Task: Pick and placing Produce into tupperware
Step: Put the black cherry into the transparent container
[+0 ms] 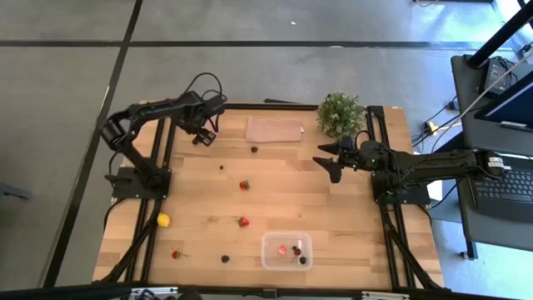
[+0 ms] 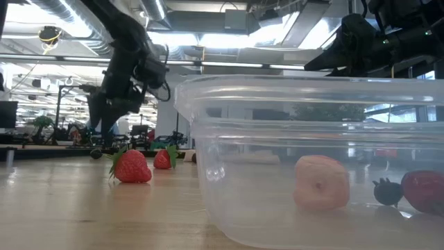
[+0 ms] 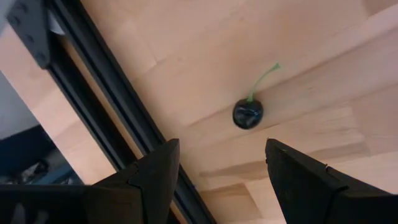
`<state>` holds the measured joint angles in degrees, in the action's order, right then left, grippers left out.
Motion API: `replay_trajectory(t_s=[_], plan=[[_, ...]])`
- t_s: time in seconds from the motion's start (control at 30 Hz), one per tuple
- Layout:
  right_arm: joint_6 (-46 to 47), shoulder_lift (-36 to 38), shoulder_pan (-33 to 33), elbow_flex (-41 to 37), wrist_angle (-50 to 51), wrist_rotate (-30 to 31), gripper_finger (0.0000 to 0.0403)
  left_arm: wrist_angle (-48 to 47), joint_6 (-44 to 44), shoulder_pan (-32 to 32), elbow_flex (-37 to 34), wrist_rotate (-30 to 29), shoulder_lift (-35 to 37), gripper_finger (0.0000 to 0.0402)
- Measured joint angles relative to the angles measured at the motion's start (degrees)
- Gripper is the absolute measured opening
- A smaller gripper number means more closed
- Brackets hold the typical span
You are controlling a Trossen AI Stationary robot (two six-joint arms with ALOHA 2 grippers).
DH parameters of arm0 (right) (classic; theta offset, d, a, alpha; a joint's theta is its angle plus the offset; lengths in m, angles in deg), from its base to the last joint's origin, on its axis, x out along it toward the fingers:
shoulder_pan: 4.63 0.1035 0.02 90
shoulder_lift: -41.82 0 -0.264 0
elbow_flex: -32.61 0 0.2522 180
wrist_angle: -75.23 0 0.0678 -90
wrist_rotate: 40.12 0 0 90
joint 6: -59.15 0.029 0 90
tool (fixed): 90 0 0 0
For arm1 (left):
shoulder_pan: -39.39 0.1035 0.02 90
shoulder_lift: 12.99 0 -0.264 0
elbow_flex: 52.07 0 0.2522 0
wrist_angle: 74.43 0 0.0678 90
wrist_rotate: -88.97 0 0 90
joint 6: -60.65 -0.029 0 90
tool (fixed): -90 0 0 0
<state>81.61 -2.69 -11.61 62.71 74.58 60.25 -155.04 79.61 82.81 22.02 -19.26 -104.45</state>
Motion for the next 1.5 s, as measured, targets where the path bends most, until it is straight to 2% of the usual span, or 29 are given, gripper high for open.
replay_trajectory(t_s=[0.47,1.1,1.5], plan=[[-0.1,0.0,0.0,0.0,0.0,0.0,0.0291,4.7,-1.5,3.1,-0.3,5.8,-4.7,0.0229],[-0.2,0.0,0.0,0.0,0.1,0.0,0.0291,5.6,-1.6,3.6,-0.4,5.9,-10.3,0.0229],[-0.2,0.0,0.0,0.0,0.1,0.0,0.0291,5.7,-1.6,4.5,-0.4,6.0,-10.5,0.0229]])
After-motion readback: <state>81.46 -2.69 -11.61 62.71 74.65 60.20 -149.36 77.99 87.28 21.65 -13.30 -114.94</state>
